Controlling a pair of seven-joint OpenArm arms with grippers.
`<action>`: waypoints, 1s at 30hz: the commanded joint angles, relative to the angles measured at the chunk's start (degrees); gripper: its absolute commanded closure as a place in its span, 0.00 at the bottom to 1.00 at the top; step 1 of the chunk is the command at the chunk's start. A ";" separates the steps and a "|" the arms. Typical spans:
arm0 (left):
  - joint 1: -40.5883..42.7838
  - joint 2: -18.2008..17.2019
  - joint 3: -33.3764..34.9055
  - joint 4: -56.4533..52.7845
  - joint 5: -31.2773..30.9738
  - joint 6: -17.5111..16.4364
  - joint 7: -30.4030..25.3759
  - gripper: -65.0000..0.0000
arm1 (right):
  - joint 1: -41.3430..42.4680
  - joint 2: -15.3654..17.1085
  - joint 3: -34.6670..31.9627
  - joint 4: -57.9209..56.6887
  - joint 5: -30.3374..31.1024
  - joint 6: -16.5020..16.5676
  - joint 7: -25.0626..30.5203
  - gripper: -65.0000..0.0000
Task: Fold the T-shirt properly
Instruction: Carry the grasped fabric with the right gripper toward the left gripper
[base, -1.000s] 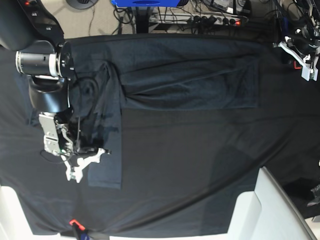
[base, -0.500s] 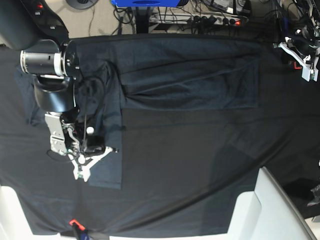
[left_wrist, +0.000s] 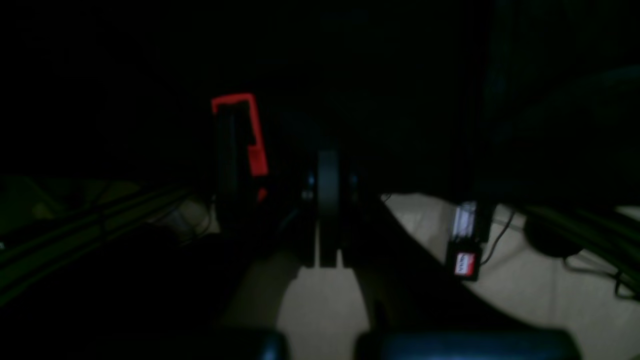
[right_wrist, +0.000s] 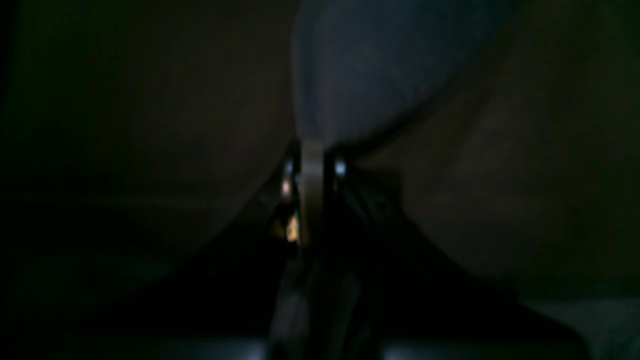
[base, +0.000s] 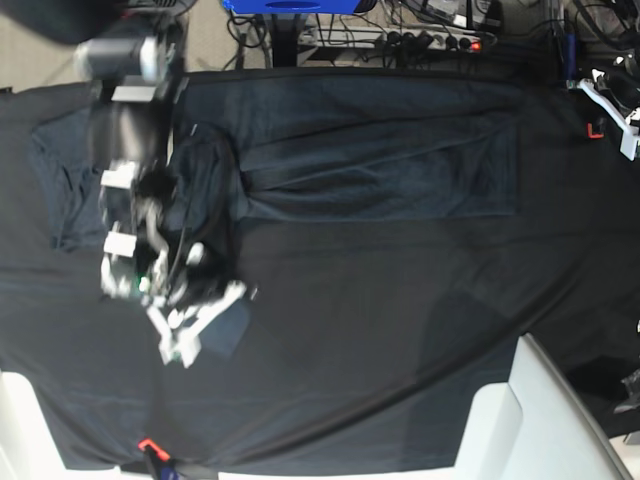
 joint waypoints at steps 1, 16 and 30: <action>0.77 -1.45 -0.56 0.94 -0.12 -0.04 -0.58 1.00 | -0.35 0.26 -1.58 3.76 0.12 0.11 0.65 1.00; 4.02 -4.09 -0.38 1.73 -0.03 -0.22 -0.58 1.00 | -19.52 0.35 -27.96 23.19 0.12 -0.33 0.38 0.99; 9.12 -1.98 0.06 0.41 20.71 -0.22 -8.93 1.00 | -19.25 0.35 -40.97 23.10 0.04 0.02 0.47 0.99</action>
